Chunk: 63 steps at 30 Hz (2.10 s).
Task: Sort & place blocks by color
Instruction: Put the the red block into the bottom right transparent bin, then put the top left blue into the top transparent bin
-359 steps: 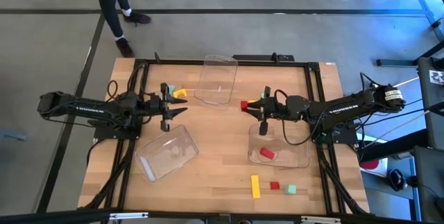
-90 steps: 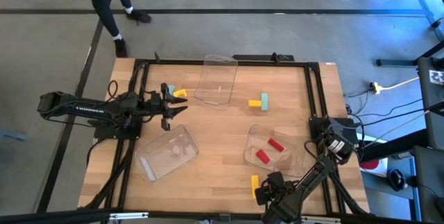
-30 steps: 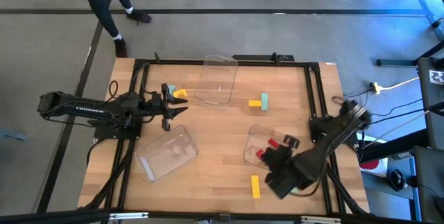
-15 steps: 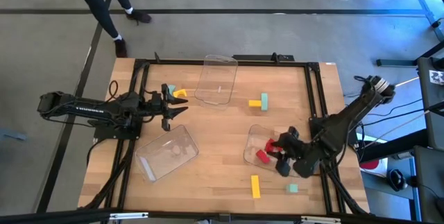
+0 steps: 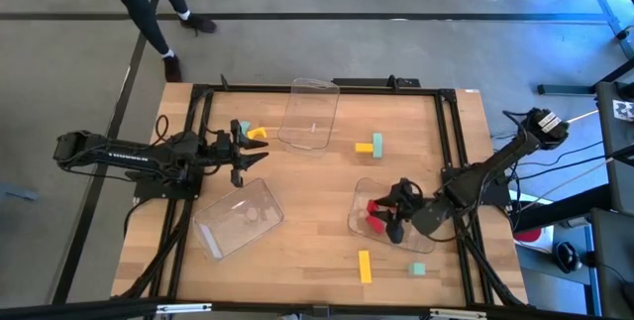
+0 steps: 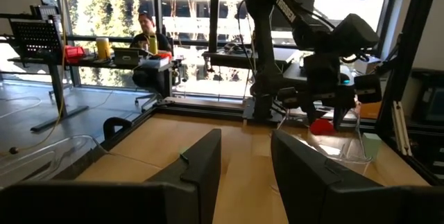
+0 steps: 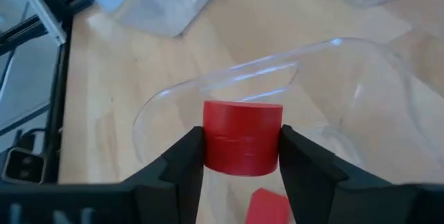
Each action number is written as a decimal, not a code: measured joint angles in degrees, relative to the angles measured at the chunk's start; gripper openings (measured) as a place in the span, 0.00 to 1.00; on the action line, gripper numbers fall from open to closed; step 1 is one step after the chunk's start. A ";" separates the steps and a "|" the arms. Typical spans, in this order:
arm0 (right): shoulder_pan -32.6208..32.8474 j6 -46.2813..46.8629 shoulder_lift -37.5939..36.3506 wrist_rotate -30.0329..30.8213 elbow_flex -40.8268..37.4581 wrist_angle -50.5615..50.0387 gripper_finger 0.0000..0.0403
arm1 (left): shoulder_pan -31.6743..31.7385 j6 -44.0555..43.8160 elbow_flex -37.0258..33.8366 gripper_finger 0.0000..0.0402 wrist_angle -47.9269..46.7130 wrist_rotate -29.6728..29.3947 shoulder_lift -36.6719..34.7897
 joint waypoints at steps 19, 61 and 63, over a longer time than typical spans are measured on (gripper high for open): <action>-0.50 -2.78 -0.02 -2.95 0.70 -0.57 0.46 | -0.02 -0.02 0.00 0.30 -0.63 -0.02 0.01; -0.50 -3.85 0.00 -4.32 0.76 -1.77 0.57 | -0.02 -1.09 0.00 0.30 -0.61 -0.02 0.02; -0.50 -3.86 0.00 -4.30 0.76 -1.79 0.61 | 0.00 -1.09 0.00 0.30 -0.61 -0.02 0.02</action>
